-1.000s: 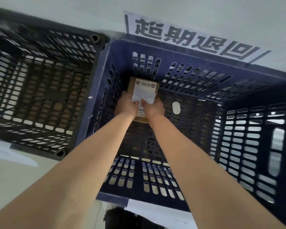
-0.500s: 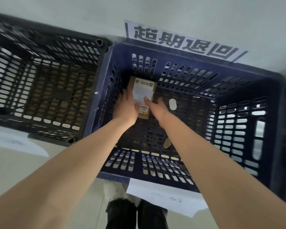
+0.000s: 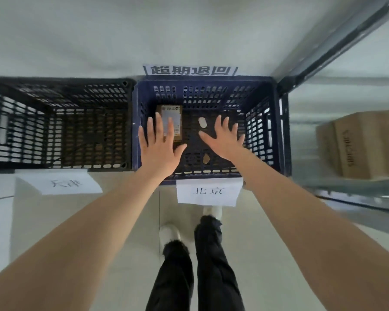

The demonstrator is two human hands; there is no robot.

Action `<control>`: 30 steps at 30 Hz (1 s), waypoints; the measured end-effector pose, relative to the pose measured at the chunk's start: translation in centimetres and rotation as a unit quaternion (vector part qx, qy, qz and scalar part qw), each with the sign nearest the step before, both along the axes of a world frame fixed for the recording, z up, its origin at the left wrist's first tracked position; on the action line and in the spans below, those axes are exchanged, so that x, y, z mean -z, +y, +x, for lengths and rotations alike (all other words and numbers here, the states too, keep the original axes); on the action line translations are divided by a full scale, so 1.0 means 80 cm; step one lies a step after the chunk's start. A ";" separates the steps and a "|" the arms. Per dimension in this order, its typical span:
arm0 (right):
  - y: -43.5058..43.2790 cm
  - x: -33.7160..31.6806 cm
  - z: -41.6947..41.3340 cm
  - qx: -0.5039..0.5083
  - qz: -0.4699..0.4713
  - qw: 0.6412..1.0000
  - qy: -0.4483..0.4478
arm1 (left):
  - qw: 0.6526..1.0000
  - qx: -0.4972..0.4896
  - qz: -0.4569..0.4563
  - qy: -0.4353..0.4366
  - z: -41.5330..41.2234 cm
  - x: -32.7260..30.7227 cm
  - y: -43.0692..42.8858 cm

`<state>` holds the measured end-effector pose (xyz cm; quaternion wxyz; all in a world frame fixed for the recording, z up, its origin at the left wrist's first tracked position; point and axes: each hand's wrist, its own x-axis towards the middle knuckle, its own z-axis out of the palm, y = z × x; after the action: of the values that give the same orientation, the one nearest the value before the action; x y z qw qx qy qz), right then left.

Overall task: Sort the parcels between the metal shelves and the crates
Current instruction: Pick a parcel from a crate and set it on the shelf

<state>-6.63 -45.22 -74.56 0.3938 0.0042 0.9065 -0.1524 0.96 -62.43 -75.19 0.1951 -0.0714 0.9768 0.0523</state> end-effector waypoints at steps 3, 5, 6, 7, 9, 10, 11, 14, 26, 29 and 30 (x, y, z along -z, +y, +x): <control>0.030 -0.060 0.038 -0.001 0.012 1.000 0.009 | 1.000 0.012 -0.006 0.008 0.035 -0.054 0.014; 0.050 -0.091 0.062 -0.007 0.025 0.999 0.019 | 1.000 0.026 -0.010 0.014 0.052 -0.082 0.028; 0.061 -0.106 0.074 -0.011 0.033 0.999 0.024 | 0.999 0.035 -0.012 0.015 0.059 -0.097 0.037; 0.071 -0.119 0.087 -0.016 0.040 0.999 0.027 | 0.999 0.040 -0.013 0.014 0.067 -0.110 0.048; 0.089 -0.141 0.110 -0.018 0.047 0.998 0.036 | 0.999 0.043 -0.014 0.021 0.084 -0.131 0.071; 0.097 -0.151 0.122 -0.017 0.047 0.998 0.037 | 0.999 0.043 -0.015 0.023 0.092 -0.141 0.083; 0.105 -0.162 0.134 -0.015 0.046 0.998 0.040 | 0.999 0.041 -0.014 0.025 0.099 -0.150 0.095; 0.125 -0.189 0.163 -0.027 0.039 0.997 0.062 | 0.998 0.030 -0.005 0.055 0.123 -0.176 0.129; 0.198 -0.233 0.333 0.037 0.038 0.996 0.069 | 0.997 0.067 0.003 0.049 0.269 -0.217 0.187; 0.212 -0.245 0.382 0.057 0.038 0.996 0.065 | 0.995 0.087 0.007 0.055 0.301 -0.229 0.192; 0.216 -0.254 0.394 0.066 0.039 0.995 0.068 | 0.994 0.094 0.009 0.061 0.308 -0.236 0.195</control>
<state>24.87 -27.91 -54.25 0.3195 0.0685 0.9343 -0.1423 25.57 -46.85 -56.31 0.1402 0.0254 0.9887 0.0471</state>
